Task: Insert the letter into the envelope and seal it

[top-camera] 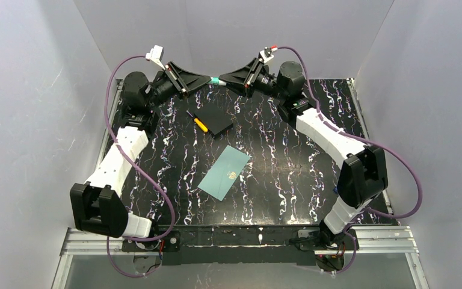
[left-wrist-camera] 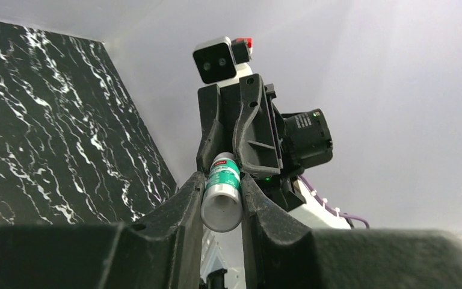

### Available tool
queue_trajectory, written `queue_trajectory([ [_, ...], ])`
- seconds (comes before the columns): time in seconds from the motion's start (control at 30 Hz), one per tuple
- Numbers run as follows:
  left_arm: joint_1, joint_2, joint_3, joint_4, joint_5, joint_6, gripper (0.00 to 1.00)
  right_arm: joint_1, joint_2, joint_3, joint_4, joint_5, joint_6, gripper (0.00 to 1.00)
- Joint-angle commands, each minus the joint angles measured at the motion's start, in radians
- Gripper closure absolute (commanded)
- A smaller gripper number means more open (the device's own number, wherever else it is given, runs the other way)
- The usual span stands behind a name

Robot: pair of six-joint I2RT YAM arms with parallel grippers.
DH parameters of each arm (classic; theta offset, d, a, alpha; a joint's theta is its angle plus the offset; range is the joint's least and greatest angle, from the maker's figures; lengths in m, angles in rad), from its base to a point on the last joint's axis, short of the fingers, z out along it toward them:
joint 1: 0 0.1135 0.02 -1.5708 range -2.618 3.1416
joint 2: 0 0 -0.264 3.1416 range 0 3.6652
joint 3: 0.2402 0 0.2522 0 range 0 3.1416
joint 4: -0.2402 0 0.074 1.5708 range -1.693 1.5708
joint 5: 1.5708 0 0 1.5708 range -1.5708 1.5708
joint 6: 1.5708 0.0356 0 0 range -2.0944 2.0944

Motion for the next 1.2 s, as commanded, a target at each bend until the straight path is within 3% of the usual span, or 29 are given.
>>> queue_trajectory([
  [0.0,-0.219,0.056,-0.035,-0.069,0.134,0.081,1.00,0.181,0.044,0.010,0.112,-0.078,0.044,0.99],
  [0.23,-0.239,0.073,-0.050,-0.096,0.144,0.108,1.00,0.171,0.061,-0.014,0.181,-0.051,0.083,0.99],
  [0.43,-0.164,0.045,-0.071,-0.115,0.139,0.108,1.00,0.036,-0.007,-0.133,0.216,-0.023,0.095,0.99],
  [0.47,-0.141,0.040,-0.076,-0.116,0.141,0.105,1.00,0.010,-0.021,-0.139,0.179,-0.028,0.065,0.92],
  [0.5,-0.122,0.035,-0.082,-0.116,0.139,0.103,1.00,-0.014,-0.038,-0.144,0.138,-0.027,0.020,0.78],
  [0.6,-0.073,0.024,-0.104,-0.116,0.141,0.111,1.00,-0.063,-0.083,-0.145,-0.025,-0.017,-0.112,0.28],
  [0.7,-0.042,0.019,-0.151,-0.117,0.134,0.111,1.00,-0.092,-0.120,-0.156,-0.189,-0.006,-0.238,0.11],
  [0.97,0.029,0.085,-0.308,-0.233,0.070,0.043,1.00,-0.156,-0.205,-0.257,-0.631,0.222,-0.501,0.08],
  [1.17,0.039,0.225,-0.408,-0.253,-0.061,-0.103,1.00,-0.158,-0.214,-0.314,-0.677,0.260,-0.546,0.12],
])
